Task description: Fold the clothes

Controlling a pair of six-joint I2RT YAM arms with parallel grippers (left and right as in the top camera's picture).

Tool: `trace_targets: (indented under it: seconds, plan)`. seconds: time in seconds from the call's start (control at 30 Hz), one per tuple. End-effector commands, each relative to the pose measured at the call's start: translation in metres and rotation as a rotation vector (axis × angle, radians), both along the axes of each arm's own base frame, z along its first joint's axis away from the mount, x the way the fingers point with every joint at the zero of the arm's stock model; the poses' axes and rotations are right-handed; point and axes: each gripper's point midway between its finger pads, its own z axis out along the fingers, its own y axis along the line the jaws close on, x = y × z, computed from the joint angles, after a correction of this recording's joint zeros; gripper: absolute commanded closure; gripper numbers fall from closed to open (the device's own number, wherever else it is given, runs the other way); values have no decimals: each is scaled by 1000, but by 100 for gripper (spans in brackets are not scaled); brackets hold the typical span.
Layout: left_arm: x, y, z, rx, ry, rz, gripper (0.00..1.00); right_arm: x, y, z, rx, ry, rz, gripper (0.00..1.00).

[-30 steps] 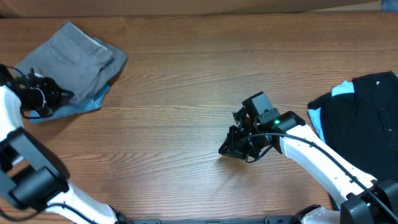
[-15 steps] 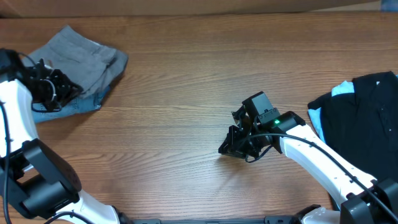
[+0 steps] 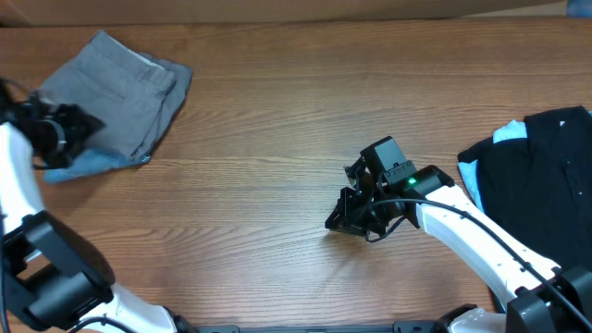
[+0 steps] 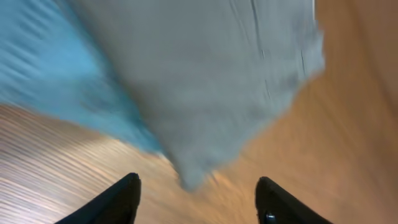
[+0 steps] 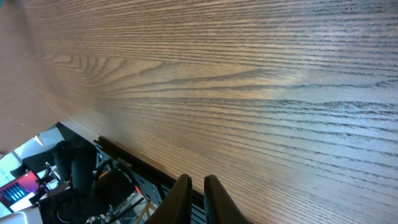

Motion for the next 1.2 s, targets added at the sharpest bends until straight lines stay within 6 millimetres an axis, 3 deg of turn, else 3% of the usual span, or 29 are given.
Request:
trace_targets:
  seconds: [0.0,0.2,0.37,0.5,0.67,0.93,1.17]
  plan:
    - [-4,42,12,43,-64,74,43,6,2,6,2,-41,8,88]
    - [9,81,-14,5,-151,105,46,5,2,6,1,-41,9,88]
    - [33,95,-41,-80,-248,109,43,5,2,6,1,-41,8,87]
    - [43,103,-68,-95,-248,132,32,7,2,6,4,-46,8,87]
    - [54,115,-83,-69,-282,142,28,8,3,7,6,-52,8,84]
    - [77,107,-86,-21,-313,104,33,12,5,8,16,-68,5,82]
    - [92,85,-95,-26,-298,61,48,7,4,8,18,-48,9,82]
